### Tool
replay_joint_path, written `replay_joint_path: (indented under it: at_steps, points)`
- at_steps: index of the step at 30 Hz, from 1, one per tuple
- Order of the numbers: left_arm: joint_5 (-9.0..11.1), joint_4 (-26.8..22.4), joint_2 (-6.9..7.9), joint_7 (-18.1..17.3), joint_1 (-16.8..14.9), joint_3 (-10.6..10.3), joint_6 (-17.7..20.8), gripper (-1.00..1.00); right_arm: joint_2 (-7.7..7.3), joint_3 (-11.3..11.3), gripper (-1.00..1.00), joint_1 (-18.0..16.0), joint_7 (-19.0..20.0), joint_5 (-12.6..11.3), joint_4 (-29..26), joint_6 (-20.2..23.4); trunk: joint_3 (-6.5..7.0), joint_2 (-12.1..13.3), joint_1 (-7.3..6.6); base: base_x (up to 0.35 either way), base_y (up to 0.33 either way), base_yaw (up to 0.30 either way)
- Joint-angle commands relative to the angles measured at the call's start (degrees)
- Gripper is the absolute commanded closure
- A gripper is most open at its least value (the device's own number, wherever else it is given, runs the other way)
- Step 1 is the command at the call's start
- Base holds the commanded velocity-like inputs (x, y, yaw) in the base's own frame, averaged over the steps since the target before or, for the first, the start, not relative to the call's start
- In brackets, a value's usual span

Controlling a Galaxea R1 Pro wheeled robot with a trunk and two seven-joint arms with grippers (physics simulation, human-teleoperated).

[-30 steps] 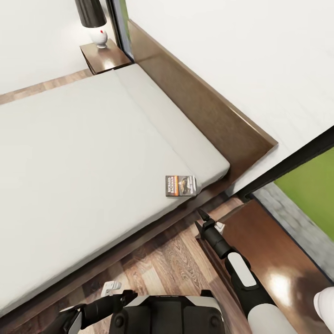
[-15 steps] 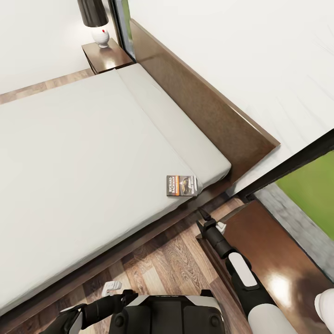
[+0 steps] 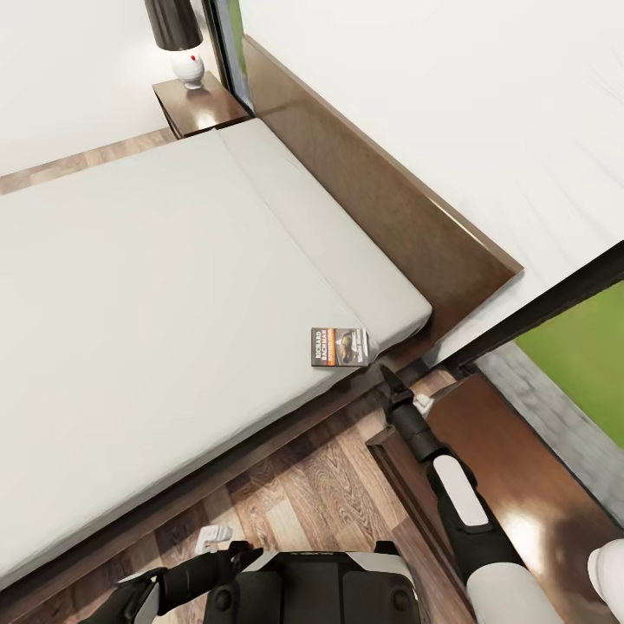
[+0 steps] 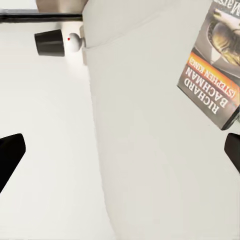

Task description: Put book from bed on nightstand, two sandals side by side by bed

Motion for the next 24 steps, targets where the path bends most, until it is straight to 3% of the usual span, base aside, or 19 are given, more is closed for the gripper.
replay_joint_path:
  at_steps: [1,5,13,15,20,24]
  points:
    - [-0.31,-0.06,-0.04,-0.38,-0.02,0.48,0.60,-1.00,0.07,-0.12,-1.00,-0.02,0.07,-0.45,-0.94,0.54,-0.06,-0.08,0.03,0.000,0.000,0.000]
    - [-0.31,-0.06,-0.04,-0.36,0.02,0.48,0.60,-1.00,0.12,0.14,-1.00,-0.03,0.13,-0.50,-4.96,0.55,-0.06,-0.08,0.03,0.000,0.000,0.000]
    - [-0.31,-0.05,-0.06,-0.37,0.02,0.44,0.60,-1.00,0.13,0.53,-1.00,-0.03,0.11,-0.42,-5.51,0.50,-0.06,-0.08,0.03,0.000,0.000,0.000]
    - [-0.31,-0.06,-0.05,-0.33,0.03,0.41,0.60,-1.00,0.13,0.55,-1.00,-0.02,0.10,0.15,-4.69,0.47,-0.06,-0.08,0.03,0.000,0.000,0.000]
    - [-0.31,-0.03,-0.11,-0.29,0.03,0.40,0.60,-1.00,0.13,0.50,-1.00,-0.02,0.17,4.72,2.16,0.53,-0.06,-0.08,0.03,0.000,0.000,0.000]
    - [-0.32,-0.04,-0.12,-0.29,0.03,0.40,0.60,-1.00,0.13,0.48,-1.00,-0.02,0.19,5.59,3.63,0.56,-0.07,-0.08,0.03,0.000,0.000,0.000]
